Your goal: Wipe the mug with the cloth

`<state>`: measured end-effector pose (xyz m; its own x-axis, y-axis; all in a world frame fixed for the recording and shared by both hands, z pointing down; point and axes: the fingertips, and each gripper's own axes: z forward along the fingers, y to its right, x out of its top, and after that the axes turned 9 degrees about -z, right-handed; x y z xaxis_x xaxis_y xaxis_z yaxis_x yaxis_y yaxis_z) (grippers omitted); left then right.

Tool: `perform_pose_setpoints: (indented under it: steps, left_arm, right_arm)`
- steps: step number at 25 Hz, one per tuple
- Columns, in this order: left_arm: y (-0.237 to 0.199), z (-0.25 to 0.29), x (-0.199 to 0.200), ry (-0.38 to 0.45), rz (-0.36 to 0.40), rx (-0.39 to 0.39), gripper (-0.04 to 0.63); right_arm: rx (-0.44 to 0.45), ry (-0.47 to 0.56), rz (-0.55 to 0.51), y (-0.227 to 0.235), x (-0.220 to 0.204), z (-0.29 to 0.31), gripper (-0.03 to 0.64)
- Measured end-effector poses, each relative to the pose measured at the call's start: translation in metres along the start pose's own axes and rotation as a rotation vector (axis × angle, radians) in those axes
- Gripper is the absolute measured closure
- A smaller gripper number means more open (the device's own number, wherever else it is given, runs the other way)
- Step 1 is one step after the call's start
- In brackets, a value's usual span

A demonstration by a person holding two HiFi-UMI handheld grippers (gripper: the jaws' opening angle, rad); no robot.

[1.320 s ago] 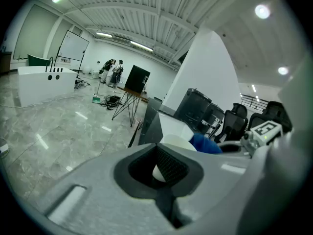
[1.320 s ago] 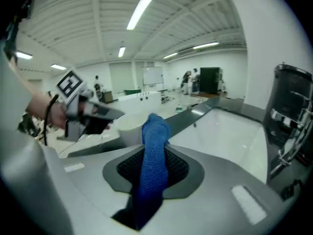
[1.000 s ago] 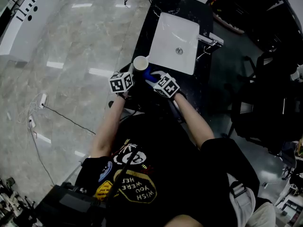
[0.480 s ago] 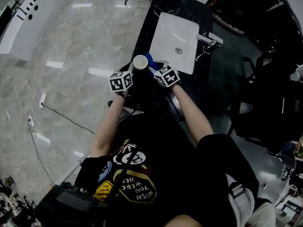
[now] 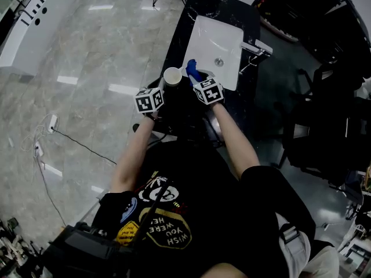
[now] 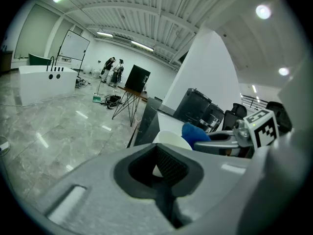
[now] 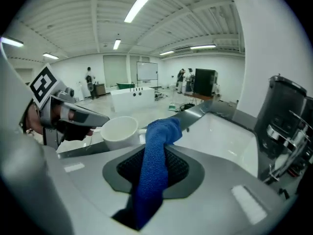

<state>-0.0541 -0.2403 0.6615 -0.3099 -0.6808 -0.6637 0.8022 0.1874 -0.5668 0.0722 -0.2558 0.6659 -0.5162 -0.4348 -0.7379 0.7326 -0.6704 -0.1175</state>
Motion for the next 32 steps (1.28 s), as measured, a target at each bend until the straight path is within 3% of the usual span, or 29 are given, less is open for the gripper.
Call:
perform_pose_setpoints:
  steps: [4,9,11,14,16,18,19,20,21,23,24,25,27,30,32]
  left_arm:
    - [0.000,-0.003,-0.003,0.004,-0.020,0.004,0.594]
    - [0.001,-0.005,-0.009,0.002,-0.018,-0.027,0.594]
    - [0.003,-0.006,-0.012,-0.004,-0.006,-0.033,0.594]
    - [0.008,-0.011,-0.016,-0.002,0.016,-0.035,0.594]
    - [0.010,-0.016,-0.019,0.005,0.022,-0.036,0.594]
    - [0.013,-0.025,-0.025,0.013,-0.011,-0.049,0.594]
    - [0.015,-0.030,-0.028,0.019,-0.034,-0.058,0.594]
    - [0.017,-0.036,-0.031,0.026,-0.052,-0.066,0.594]
    - [0.018,-0.042,-0.032,0.035,-0.065,-0.070,0.594]
    - [0.020,-0.055,-0.033,0.059,-0.072,-0.069,0.594]
    - [0.021,-0.062,-0.033,0.071,-0.056,-0.067,0.594]
    - [0.024,-0.068,-0.034,0.080,-0.020,-0.063,0.594]
    - [0.037,-0.081,-0.039,0.089,0.097,-0.055,0.594]
    - [0.060,-0.094,-0.047,0.098,0.257,-0.046,0.594]
    - [0.068,-0.099,-0.047,0.112,0.297,-0.046,0.594]
  right_arm:
    - [0.124,-0.036,-0.177,-0.050,-0.001,0.011,0.529]
    - [0.298,-0.007,-0.224,-0.119,-0.034,-0.017,0.532]
    - [0.240,-0.026,-0.224,-0.111,-0.041,-0.023,0.532]
    - [0.030,-0.108,-0.232,-0.064,-0.051,-0.023,0.532]
    - [-0.011,-0.124,-0.191,-0.049,-0.068,-0.014,0.529]
    - [0.034,-0.054,-0.091,-0.051,-0.079,-0.009,0.520]
    - [0.059,-0.013,-0.030,-0.053,-0.078,-0.013,0.484]
    - [0.070,0.029,0.026,-0.053,-0.075,-0.022,0.390]
    - [0.066,0.079,0.075,-0.051,-0.068,-0.034,0.348]
    - [0.035,0.205,0.168,-0.046,-0.049,-0.062,0.350]
    - [0.022,0.271,0.204,-0.047,-0.039,-0.076,0.365]
    - [0.012,0.329,0.227,-0.049,-0.029,-0.088,0.425]
    - [-0.001,0.396,0.251,-0.058,-0.017,-0.105,0.614]
    - [0.019,0.383,0.257,-0.073,-0.015,-0.110,0.615]
    - [0.014,0.339,0.200,-0.079,-0.017,-0.109,0.615]
